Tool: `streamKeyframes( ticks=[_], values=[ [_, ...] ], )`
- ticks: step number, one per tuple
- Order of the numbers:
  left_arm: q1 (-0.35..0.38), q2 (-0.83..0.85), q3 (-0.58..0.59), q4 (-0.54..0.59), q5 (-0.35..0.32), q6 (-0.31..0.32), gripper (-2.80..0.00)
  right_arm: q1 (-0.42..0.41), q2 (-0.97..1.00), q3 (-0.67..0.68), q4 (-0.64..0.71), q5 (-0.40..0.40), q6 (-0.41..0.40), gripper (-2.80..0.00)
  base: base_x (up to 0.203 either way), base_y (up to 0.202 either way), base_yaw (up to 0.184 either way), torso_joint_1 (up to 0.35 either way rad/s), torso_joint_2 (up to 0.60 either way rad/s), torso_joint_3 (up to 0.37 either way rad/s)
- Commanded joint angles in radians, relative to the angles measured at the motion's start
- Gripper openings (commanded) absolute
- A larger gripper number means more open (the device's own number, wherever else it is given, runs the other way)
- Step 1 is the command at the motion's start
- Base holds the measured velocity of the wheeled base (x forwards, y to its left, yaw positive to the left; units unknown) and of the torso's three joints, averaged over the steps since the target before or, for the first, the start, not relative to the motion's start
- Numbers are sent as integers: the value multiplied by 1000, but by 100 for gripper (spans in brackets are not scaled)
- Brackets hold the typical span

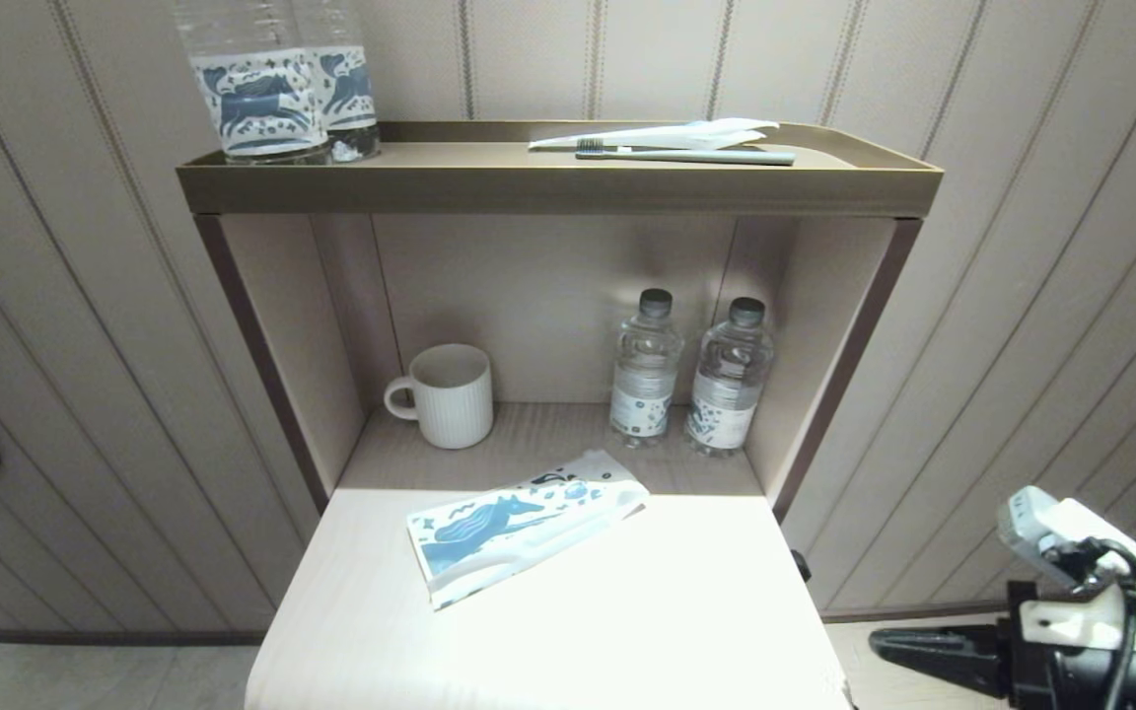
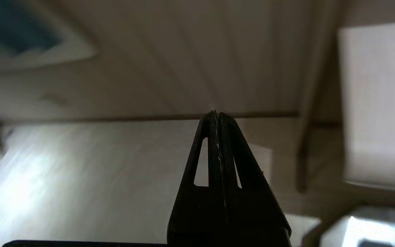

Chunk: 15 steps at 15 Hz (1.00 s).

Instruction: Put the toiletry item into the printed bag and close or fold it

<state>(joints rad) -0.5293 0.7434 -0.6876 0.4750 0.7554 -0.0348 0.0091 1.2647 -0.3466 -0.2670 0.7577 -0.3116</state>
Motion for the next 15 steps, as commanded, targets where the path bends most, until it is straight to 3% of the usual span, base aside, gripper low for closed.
streamKeyframes(
  ticks=[1,3,7,9,10,11,13,15],
  values=[
    [145,-231,25,65,38,-8,-280,-100,-158,21,2,-40,32,-280,0,0,0,0,0,0],
    [313,-329,43,122,-16,-14,-280,-183,-343,42,50,-152,65,-280,0,0,0,0,0,0],
    [559,-462,210,179,-358,-20,-280,-236,-802,54,381,-275,86,-280,0,0,0,0,0,0],
    [569,-512,315,135,-450,-37,-280,-256,-961,84,518,-343,95,-280,0,0,0,0,0,0],
    [560,-564,373,62,-482,-32,-280,-266,-993,134,527,-406,101,-280,0,0,0,0,0,0],
    [552,-641,431,-29,-516,-6,-280,-271,-994,200,459,-457,101,-280,0,0,0,0,0,0],
    [541,-738,566,-242,-645,91,-280,-274,-989,299,144,-523,67,-280,0,0,0,0,0,0],
    [536,-743,602,-263,-790,126,-280,-280,-989,341,71,-600,40,-280,0,0,0,0,0,0]
  ],
)
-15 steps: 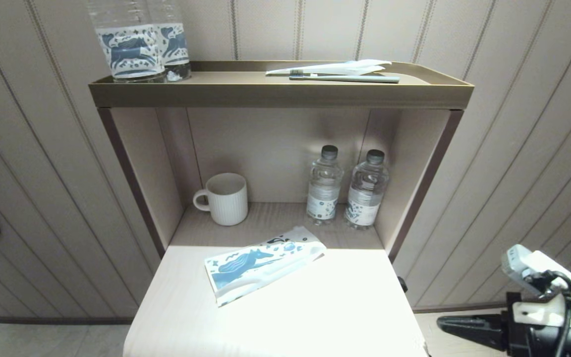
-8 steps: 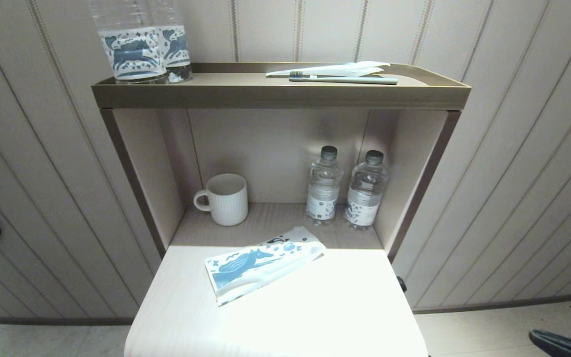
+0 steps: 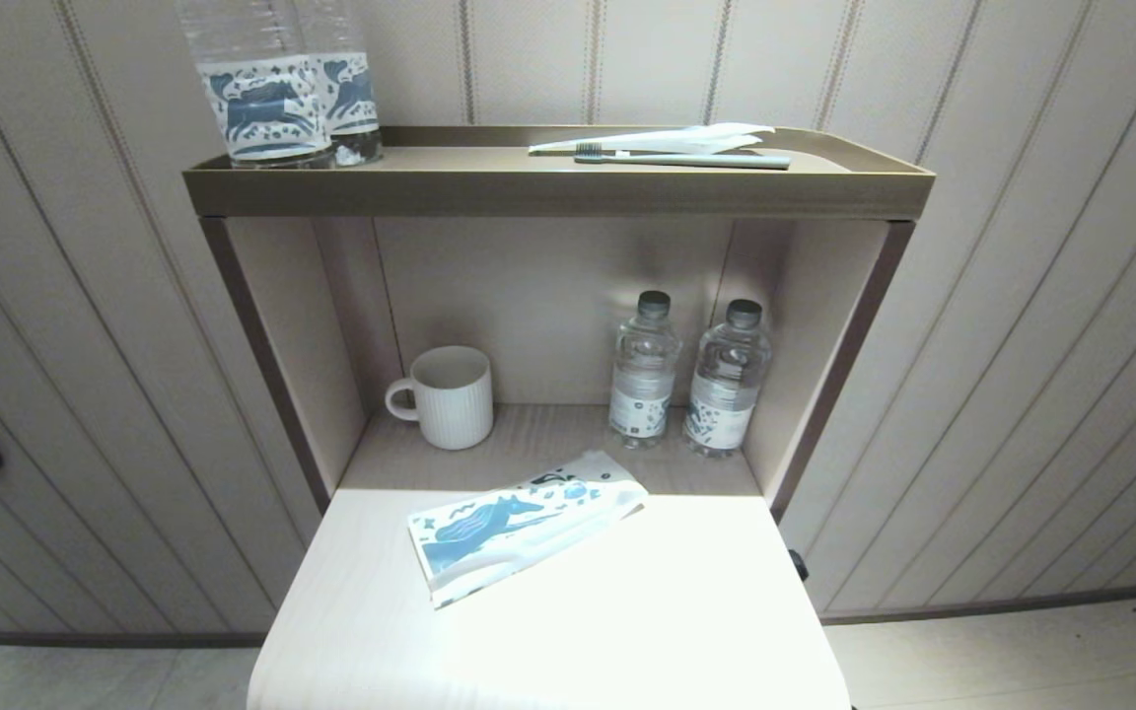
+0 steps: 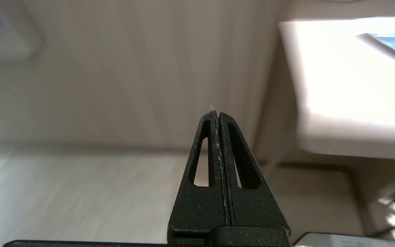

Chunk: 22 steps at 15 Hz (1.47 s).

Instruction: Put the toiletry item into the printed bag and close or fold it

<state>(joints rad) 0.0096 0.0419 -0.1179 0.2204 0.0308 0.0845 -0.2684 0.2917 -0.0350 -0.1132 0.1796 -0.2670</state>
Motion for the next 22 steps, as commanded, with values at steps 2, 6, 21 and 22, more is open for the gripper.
streamKeyframes(
  ticks=[2,6,21,22],
  values=[
    [-6,-42,38,-15,-68,7,-280,-7,-16,35,-67,-73,-8,-280,0,0,0,0,0,0],
    [-7,-42,37,-15,-26,-94,-280,3,-12,35,5,-93,65,-280,0,0,0,0,0,0],
    [-7,-42,37,-16,-29,-85,-280,271,-284,35,106,-169,224,-280,0,0,0,0,0,0],
    [-7,-42,37,-16,-28,-86,-280,271,-284,35,105,-169,229,-280,0,0,0,0,0,0]
  ],
)
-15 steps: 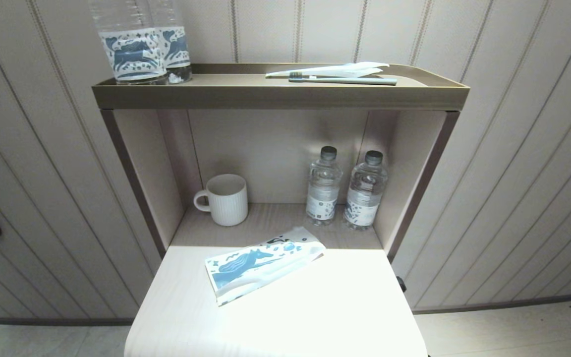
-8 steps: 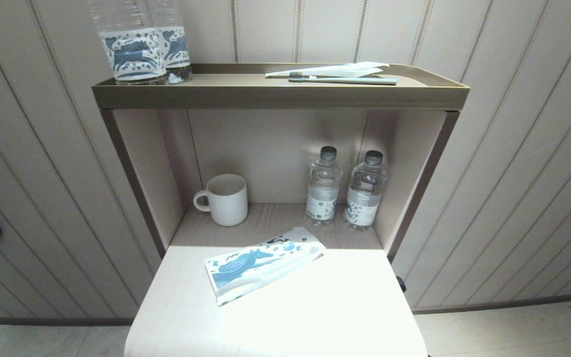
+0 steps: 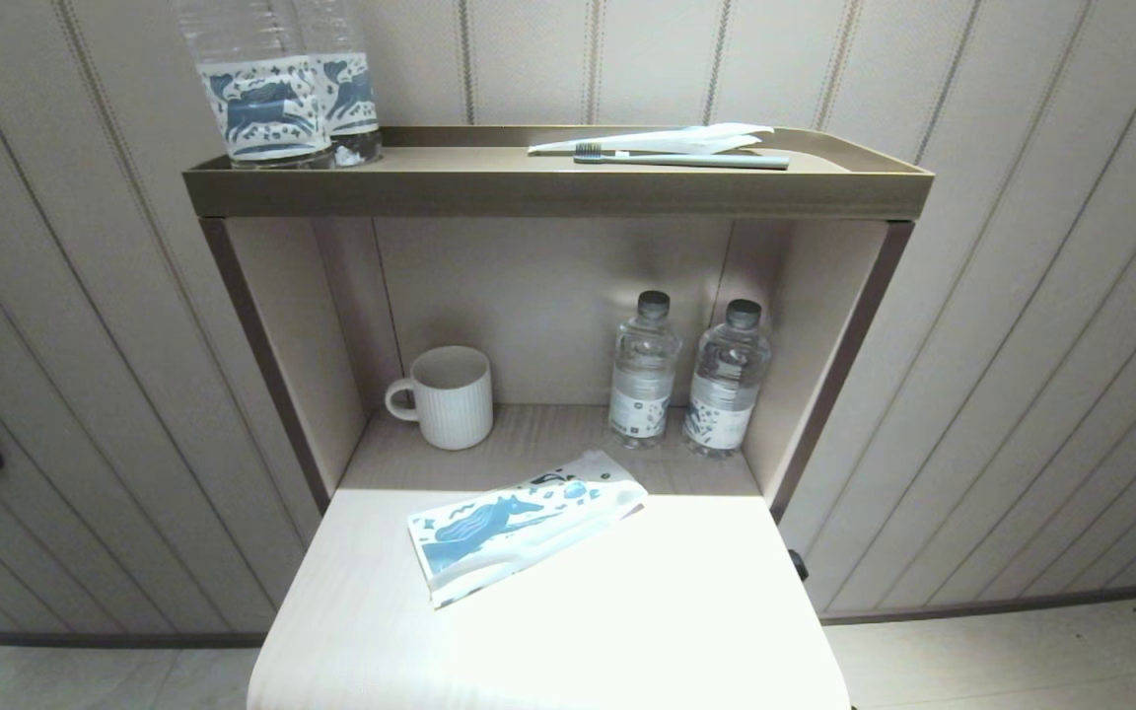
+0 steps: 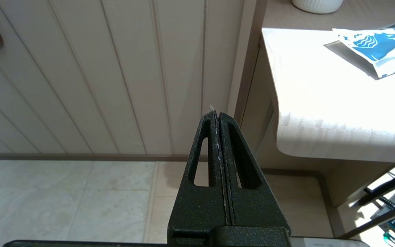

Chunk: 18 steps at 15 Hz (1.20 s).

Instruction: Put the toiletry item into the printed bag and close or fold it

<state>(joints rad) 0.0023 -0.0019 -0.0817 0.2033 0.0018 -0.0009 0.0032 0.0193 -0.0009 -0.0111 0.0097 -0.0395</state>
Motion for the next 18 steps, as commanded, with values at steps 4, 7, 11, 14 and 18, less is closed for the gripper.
streamKeyframes(
  ticks=[4,7,11,14,18],
  values=[
    [1,2,0,1,9,-24,-280,0,-12,1,2,0,3,-280,0,0,0,0,0,0],
    [1,3,0,-1,15,-37,-280,0,-10,1,2,-2,4,-280,0,0,0,0,0,0],
    [1,3,0,-1,15,-37,-280,0,-12,1,2,-2,4,-280,0,0,0,0,0,0],
    [1,3,0,-1,15,-39,-280,0,-10,1,2,-2,6,-280,0,0,0,0,0,0],
    [1,2,0,0,15,-37,-280,-1,-9,1,6,0,3,-280,0,0,0,0,0,0]
  ],
)
